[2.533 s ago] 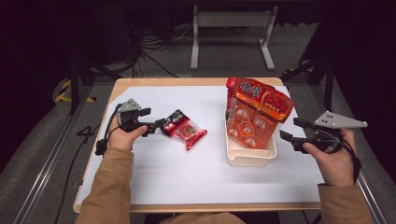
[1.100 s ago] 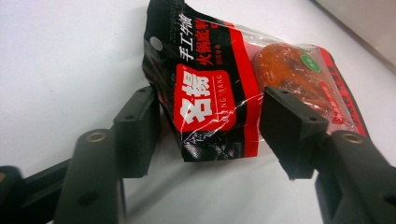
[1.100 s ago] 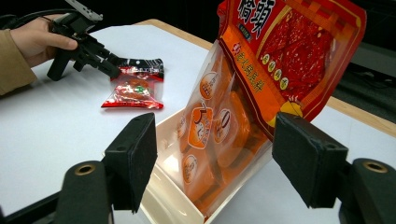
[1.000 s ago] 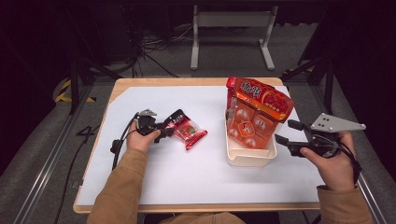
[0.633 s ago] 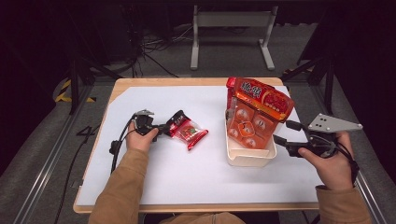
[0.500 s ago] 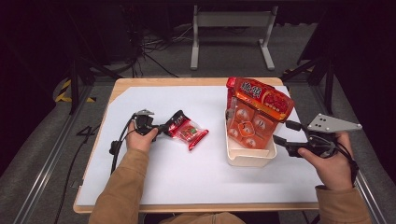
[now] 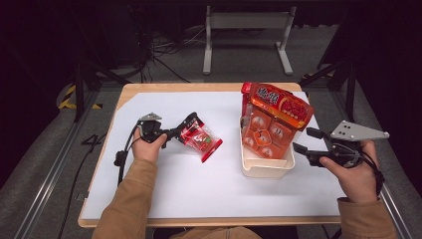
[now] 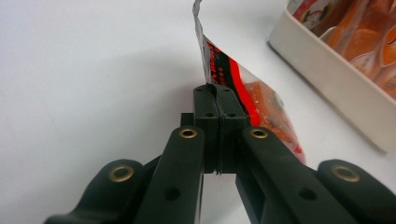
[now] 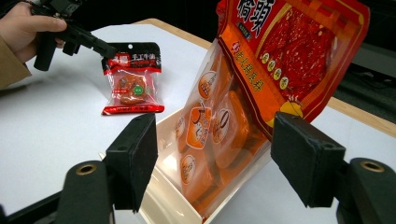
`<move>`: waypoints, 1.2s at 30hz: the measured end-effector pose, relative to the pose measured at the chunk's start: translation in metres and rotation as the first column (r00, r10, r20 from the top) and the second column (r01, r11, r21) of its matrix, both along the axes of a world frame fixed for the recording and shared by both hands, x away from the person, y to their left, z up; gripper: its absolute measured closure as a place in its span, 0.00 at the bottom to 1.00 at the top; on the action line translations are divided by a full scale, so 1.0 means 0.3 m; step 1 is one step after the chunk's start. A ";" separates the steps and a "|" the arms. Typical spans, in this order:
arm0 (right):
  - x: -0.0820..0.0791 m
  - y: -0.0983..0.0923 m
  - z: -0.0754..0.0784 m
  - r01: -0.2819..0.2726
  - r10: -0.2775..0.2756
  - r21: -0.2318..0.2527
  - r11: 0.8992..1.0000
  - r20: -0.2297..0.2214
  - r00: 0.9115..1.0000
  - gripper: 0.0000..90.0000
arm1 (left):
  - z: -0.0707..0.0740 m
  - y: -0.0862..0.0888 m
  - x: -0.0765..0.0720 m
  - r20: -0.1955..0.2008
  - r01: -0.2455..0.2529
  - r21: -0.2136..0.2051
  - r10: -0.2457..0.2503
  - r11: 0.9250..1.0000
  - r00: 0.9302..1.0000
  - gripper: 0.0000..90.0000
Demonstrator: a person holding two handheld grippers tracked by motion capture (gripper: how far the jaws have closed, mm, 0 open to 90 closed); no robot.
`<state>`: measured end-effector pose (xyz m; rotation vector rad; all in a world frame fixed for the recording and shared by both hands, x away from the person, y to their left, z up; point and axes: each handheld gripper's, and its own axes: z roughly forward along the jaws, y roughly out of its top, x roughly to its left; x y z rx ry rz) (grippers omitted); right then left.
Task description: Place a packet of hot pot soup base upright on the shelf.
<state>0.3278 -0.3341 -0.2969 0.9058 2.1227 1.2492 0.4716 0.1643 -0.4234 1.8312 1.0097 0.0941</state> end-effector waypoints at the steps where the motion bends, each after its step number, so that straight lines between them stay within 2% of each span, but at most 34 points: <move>1: 0.000 -0.002 0.001 -0.001 0.001 -0.001 1.000 0.002 1.000 0.36 | 0.009 0.000 -0.004 0.003 0.007 -0.008 -0.007 1.000 1.000 0.99; 3: 0.000 -0.003 0.001 0.000 0.000 0.001 1.000 0.004 1.000 0.36 | 0.019 0.001 -0.006 0.018 0.012 -0.003 -0.012 1.000 1.000 0.99; 4: 0.000 -0.004 0.001 0.000 0.000 0.000 1.000 0.004 1.000 0.36 | 0.039 -0.002 -0.017 0.024 0.017 -0.024 -0.017 1.000 1.000 0.99; 7: 0.000 -0.005 0.002 0.000 0.000 0.001 1.000 0.004 1.000 0.36 | 0.072 -0.004 -0.031 0.051 0.039 -0.047 -0.037 0.998 0.998 0.99; 13: 0.001 -0.006 0.001 0.004 -0.004 0.002 1.000 0.004 1.000 0.36 | 0.132 -0.009 -0.063 0.103 0.066 -0.064 -0.059 0.996 0.993 1.00; 15: 0.001 -0.007 0.001 0.005 -0.005 0.003 1.000 0.004 1.000 0.36 | 0.141 -0.008 -0.068 0.109 0.072 -0.060 -0.065 0.996 0.992 1.00; 16: 0.000 -0.008 0.002 0.006 -0.006 0.005 1.000 0.004 1.000 0.36 | 0.159 -0.009 -0.077 0.127 0.078 -0.058 -0.070 0.995 0.989 1.00; 22: 0.002 -0.013 0.001 0.010 -0.010 0.007 1.000 0.003 1.000 0.37 | 0.201 -0.009 -0.101 0.171 0.105 -0.052 -0.095 0.993 0.981 1.00; 23: 0.002 -0.015 0.001 0.013 -0.013 0.009 1.000 0.000 1.000 0.37 | 0.208 -0.009 -0.107 0.167 0.103 -0.053 -0.093 0.993 0.982 1.00; 24: 0.003 -0.016 0.001 0.013 -0.013 0.009 1.000 0.001 1.000 0.37 | 0.213 -0.007 -0.107 0.180 0.113 -0.050 -0.102 0.992 0.978 1.00; 28: 0.003 -0.021 0.000 0.019 -0.019 0.013 1.000 -0.001 1.000 0.37 | 0.228 -0.006 -0.117 0.188 0.128 -0.059 -0.114 0.990 0.976 1.00; 32: 0.004 -0.026 0.000 0.025 -0.025 0.019 1.000 -0.002 1.000 0.37 | 0.250 -0.009 -0.130 0.199 0.148 -0.045 -0.136 0.988 0.970 1.00; 35: 0.003 -0.032 0.001 0.029 -0.029 0.021 0.999 -0.005 1.000 0.37 | 0.283 -0.016 -0.151 0.214 0.165 -0.015 -0.158 0.986 0.964 1.00; 36: 0.003 -0.032 0.001 0.029 -0.029 0.021 0.999 -0.005 1.000 0.37 | 0.283 -0.016 -0.151 0.214 0.165 -0.015 -0.158 0.986 0.964 1.00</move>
